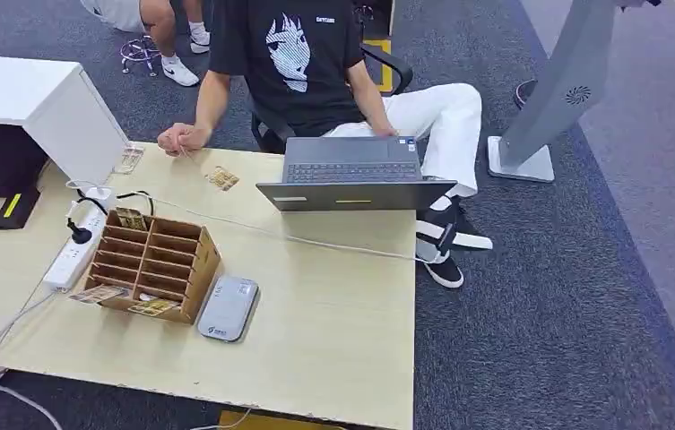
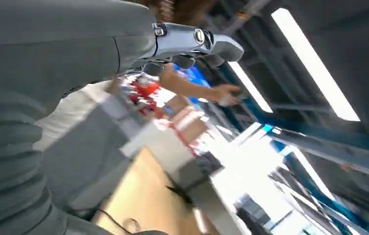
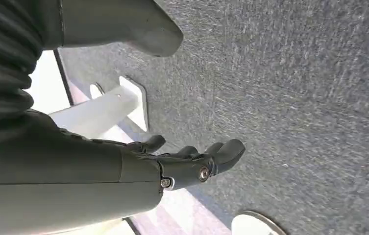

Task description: Pass the card to the sensor for recognition and then transmit it.

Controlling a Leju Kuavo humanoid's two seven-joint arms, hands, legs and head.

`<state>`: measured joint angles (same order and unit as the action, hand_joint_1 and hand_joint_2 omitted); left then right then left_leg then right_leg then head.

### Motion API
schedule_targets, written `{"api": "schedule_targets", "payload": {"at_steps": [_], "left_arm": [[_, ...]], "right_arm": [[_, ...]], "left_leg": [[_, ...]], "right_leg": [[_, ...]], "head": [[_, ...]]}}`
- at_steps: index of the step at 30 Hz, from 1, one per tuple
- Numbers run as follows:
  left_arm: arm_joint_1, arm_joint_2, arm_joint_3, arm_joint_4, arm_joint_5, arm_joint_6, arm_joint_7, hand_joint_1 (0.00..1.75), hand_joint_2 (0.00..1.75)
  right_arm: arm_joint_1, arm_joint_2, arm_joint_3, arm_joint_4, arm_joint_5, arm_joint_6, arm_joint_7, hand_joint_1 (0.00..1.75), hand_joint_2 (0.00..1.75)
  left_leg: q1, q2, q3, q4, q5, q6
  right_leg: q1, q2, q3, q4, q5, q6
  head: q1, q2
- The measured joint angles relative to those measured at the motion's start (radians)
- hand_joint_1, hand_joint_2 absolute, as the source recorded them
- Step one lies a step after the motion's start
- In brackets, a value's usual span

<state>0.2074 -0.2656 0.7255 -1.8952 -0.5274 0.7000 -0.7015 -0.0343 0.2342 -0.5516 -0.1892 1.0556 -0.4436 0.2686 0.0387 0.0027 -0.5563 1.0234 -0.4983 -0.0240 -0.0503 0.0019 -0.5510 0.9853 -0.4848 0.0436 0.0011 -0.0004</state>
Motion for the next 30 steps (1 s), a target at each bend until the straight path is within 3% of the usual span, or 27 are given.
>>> {"api": "schedule_targets", "payload": {"at_steps": [5,10,20,23,27,30], "left_arm": [[-0.119,0.057,-0.166,0.050,-0.207,0.000,0.044,0.00,1.75],[-0.161,0.084,-0.241,0.082,-0.207,0.000,0.050,0.00,1.75],[-0.169,0.104,-0.284,0.106,-0.210,0.000,0.051,0.00,1.75],[-0.207,0.125,-0.317,0.139,-0.284,0.000,0.108,0.00,1.75],[-0.330,0.172,-0.416,0.255,-0.421,-0.001,0.229,0.00,1.75],[-0.429,0.192,-0.480,0.349,-0.565,-0.001,0.261,0.00,1.75]], "right_arm": [[-0.008,-0.002,0.000,0.000,0.013,0.005,-0.018,0.00,1.75],[-0.009,-0.004,0.000,0.000,0.015,0.008,-0.018,0.00,1.75],[-0.010,-0.005,0.000,0.000,0.016,0.008,-0.021,0.00,1.75],[-0.010,-0.006,0.000,0.000,0.019,0.011,-0.040,0.00,1.75],[-0.016,-0.006,0.002,0.000,0.031,0.012,-0.062,0.00,1.75],[-0.018,-0.006,0.003,0.000,0.039,0.014,-0.069,0.00,1.75]], "left_leg": [[0.000,0.001,0.000,0.000,0.002,-0.001],[0.000,0.001,0.000,0.000,0.002,-0.001],[0.000,0.001,0.000,0.000,0.001,-0.001],[0.000,0.000,0.000,0.000,0.002,-0.001],[0.000,-0.001,0.000,0.000,0.004,-0.001],[0.000,-0.001,-0.001,0.000,0.005,-0.001]], "right_leg": [[0.000,0.001,0.003,0.001,0.002,0.000],[0.000,0.002,0.002,0.001,0.002,0.000],[0.000,0.002,0.001,0.000,0.001,0.000],[0.000,0.000,0.000,0.000,0.001,0.000],[0.000,0.000,0.002,0.000,0.004,0.000],[0.000,0.000,0.002,0.000,0.005,-0.001]], "head": [[0.000,0.000],[0.000,0.000],[0.000,0.000],[0.000,0.000],[0.001,0.000],[0.000,0.000]]}}
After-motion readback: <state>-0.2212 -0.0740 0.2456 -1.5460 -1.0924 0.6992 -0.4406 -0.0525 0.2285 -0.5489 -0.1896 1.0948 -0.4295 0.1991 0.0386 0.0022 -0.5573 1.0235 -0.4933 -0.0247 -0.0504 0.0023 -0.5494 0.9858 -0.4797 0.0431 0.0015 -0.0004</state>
